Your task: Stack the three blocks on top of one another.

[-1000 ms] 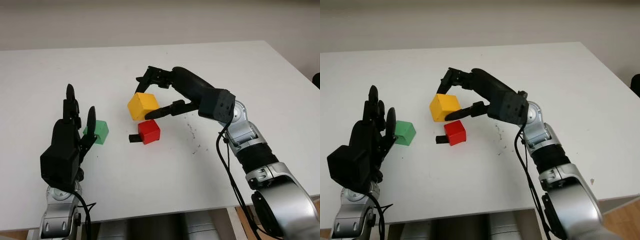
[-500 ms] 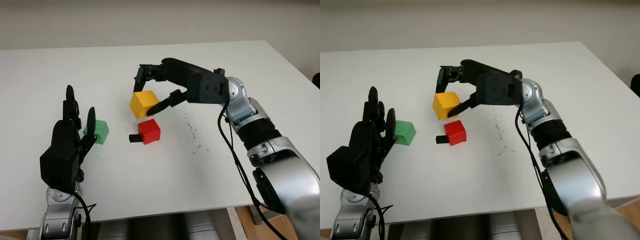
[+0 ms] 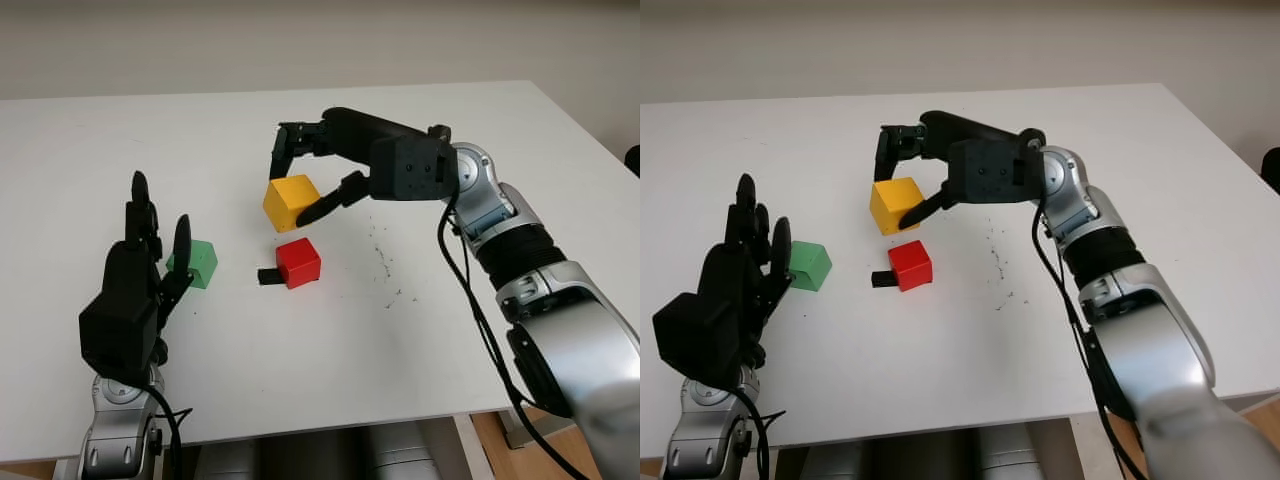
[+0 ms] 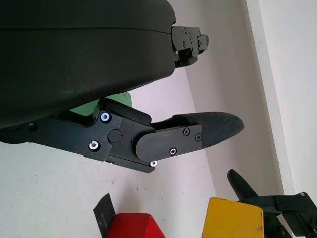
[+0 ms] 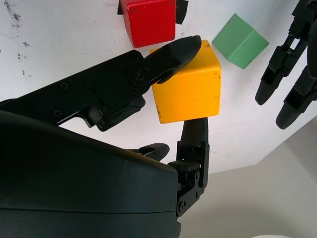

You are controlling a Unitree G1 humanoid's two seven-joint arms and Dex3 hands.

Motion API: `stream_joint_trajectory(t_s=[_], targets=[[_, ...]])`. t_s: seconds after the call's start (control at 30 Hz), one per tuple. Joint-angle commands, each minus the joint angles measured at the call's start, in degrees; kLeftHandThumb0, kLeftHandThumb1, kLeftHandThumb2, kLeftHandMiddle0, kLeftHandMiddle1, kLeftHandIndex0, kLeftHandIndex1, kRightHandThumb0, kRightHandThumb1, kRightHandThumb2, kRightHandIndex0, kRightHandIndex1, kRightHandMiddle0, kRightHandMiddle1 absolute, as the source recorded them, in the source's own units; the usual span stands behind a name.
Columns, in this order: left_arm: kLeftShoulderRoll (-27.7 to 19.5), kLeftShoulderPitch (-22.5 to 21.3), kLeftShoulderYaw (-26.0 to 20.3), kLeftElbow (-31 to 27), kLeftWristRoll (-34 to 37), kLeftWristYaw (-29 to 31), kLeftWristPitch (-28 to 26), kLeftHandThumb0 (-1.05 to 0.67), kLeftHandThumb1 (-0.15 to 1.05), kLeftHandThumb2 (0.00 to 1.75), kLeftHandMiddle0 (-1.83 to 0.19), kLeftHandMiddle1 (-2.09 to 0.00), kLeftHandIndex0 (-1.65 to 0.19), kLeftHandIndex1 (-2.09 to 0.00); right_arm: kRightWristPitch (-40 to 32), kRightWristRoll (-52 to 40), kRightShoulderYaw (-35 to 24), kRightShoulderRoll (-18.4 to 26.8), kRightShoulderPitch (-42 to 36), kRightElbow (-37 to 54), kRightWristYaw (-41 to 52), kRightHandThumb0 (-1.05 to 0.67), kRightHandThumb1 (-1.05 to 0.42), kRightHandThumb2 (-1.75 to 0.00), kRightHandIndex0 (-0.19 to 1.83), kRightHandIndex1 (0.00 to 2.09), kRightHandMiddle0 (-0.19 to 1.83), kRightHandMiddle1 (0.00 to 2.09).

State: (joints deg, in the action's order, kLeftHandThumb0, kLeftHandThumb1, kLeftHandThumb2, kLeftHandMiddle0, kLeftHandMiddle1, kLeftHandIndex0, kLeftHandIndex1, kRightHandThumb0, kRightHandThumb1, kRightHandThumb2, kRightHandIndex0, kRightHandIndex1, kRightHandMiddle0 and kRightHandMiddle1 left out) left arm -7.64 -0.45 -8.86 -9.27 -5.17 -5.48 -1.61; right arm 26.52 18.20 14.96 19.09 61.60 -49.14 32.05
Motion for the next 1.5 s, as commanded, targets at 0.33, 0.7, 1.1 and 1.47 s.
stream_joint_trajectory(t_s=[0.33, 0.7, 1.1, 1.47], targets=[[-0.03, 0.25, -0.04, -1.23, -0.04, 0.17, -0.11, -0.68, 1.05, 0.57, 0.07, -0.05, 0.09, -0.05, 0.86, -0.79, 0.37, -0.66, -0.53, -2.7, 1.47, -0.44, -0.93, -0.06, 0.38, 0.05, 0.37, 1.67], [-0.05, 0.23, -0.07, -1.22, -0.04, 0.14, -0.1, -0.67, 1.05, 0.58, 0.08, -0.05, 0.09, -0.05, 3.74, 1.06, 1.58, -0.25, -0.33, -5.48, -0.67, -0.48, -0.93, -0.05, 0.38, 0.05, 0.36, 1.65], [0.38, 0.45, -0.09, -1.71, 0.33, 0.06, -0.24, -0.68, 1.05, 0.57, 0.08, -0.05, 0.1, -0.05, 2.37, 4.35, 3.37, 0.45, -0.42, -4.78, -2.12, -0.47, -0.92, -0.05, 0.42, 0.06, 0.39, 1.6], [0.58, 0.8, 0.28, -2.69, -0.42, -0.14, -1.44, -0.68, 1.05, 0.56, 0.07, -0.06, 0.1, -0.05, 2.25, 3.74, 3.4, 0.36, -0.86, -4.66, -0.91, -0.47, -0.92, -0.05, 0.42, 0.06, 0.39, 1.62]])
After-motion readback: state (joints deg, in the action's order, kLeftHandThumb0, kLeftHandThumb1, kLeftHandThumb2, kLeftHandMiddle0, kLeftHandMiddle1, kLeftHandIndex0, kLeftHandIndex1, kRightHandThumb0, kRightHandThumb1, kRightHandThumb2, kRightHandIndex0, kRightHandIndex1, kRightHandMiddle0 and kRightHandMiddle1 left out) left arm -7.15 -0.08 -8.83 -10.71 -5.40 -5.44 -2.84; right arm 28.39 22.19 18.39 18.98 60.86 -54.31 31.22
